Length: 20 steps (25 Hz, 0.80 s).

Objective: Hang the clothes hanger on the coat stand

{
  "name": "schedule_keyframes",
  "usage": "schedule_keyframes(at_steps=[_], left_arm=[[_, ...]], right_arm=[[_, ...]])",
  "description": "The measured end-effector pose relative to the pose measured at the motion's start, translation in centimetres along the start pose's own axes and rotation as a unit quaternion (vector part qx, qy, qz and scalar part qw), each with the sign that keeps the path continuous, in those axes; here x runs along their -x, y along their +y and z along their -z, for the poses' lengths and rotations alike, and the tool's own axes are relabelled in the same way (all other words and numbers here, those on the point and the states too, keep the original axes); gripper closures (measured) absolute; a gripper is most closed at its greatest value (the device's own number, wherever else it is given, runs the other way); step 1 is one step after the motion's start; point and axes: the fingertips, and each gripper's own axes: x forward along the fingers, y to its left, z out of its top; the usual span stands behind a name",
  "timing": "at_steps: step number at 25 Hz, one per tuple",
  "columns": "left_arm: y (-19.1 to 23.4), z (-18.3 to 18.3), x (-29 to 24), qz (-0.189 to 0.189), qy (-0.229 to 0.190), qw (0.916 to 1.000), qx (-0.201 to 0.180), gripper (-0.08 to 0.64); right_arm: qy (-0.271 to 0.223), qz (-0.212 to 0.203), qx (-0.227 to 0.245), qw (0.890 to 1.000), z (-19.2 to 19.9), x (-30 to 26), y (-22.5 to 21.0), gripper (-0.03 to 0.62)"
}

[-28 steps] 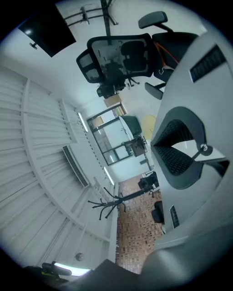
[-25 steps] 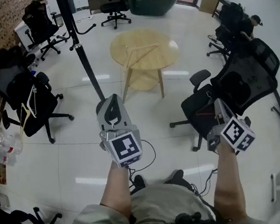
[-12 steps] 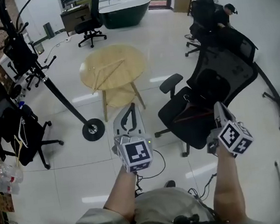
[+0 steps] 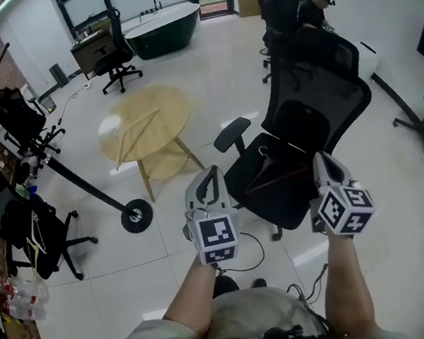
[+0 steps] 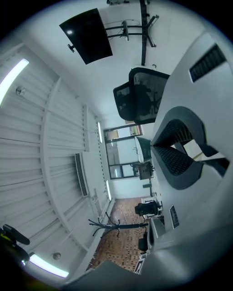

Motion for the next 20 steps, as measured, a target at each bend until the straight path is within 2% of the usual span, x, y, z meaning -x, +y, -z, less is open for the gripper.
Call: schedule_keyframes(at_steps=[3, 6, 10, 14, 20], left_arm=[[-1.7, 0.9, -3.2, 0.016, 0.004, 0.9999, -0.002, 0.543], [-1.5, 2.5, -6.8, 0.025, 0.010, 0.9996, 0.008, 0.543], [0.5, 3.4, -11.8, 0.034, 0.013, 0.9986, 0.037, 0.543], [2.5, 3.4, -15.9, 0.057, -0.002, 0.9968, 0.056, 0.543], [6.7, 5.7, -20.5, 0.065, -0.008, 0.9945, 0.081, 0.543]], right_arm=[[0.007, 0.007, 0.001, 1.000, 1.1, -2.2, -2.2, 0.592], [0.019, 0.021, 0.004, 1.000, 2.3, -5.0, -3.3, 0.592], [0.034, 0.032, 0.026, 0.999, 2.1, -9.0, -3.0, 0.592], [0.035, 0.042, 0.044, 0.998, 1.2, -13.2, -2.1, 0.592], [0.055, 0.064, 0.042, 0.996, 3.0, -18.4, -0.6, 0.592]])
